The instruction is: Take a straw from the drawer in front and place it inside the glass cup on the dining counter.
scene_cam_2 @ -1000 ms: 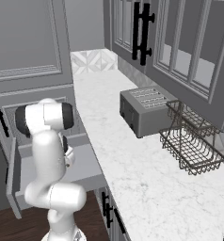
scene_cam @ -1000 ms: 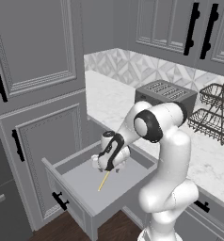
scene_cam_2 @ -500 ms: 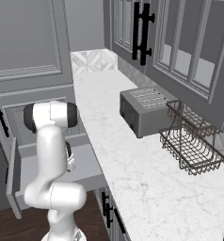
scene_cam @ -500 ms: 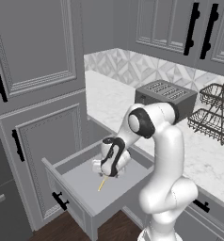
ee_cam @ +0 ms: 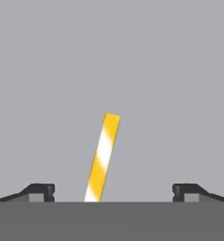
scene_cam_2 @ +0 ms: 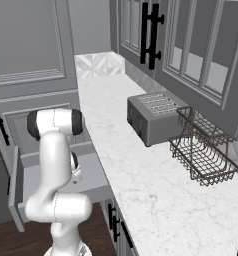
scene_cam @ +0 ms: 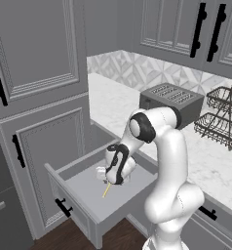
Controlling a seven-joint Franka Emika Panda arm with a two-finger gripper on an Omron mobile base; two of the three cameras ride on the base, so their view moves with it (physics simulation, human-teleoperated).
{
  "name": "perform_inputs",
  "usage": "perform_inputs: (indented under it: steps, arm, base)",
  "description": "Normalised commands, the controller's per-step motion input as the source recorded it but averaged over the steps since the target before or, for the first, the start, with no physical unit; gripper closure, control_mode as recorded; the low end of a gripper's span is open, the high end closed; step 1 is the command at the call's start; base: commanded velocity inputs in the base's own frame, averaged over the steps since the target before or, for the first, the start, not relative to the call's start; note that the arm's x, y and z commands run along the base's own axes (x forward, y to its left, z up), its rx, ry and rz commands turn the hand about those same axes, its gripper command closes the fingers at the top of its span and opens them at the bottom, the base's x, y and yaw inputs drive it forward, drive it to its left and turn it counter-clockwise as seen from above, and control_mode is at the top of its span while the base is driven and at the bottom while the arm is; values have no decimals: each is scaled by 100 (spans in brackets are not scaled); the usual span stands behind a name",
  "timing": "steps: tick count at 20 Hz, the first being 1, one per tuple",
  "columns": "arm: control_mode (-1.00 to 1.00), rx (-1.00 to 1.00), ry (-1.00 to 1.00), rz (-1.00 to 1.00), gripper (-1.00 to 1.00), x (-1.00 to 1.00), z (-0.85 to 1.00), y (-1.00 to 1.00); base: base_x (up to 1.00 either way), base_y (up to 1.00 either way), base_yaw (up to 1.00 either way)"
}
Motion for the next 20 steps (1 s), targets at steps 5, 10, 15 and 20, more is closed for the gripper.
perform_inputs:
  steps: [5, 10, 15, 20]
  arm:
    - [-100, 0, 0, -1, 100, 19, -29, 10]
    - [-100, 0, 0, 0, 100, 5, -31, 12]
    - [-100, 0, 0, 0, 100, 1, -32, 4]
    - [-100, 0, 0, 0, 100, 0, -28, 8]
  base:
    - [0, 0, 0]
    - [0, 0, 0]
    - [0, 0, 0]
    - [0, 0, 0]
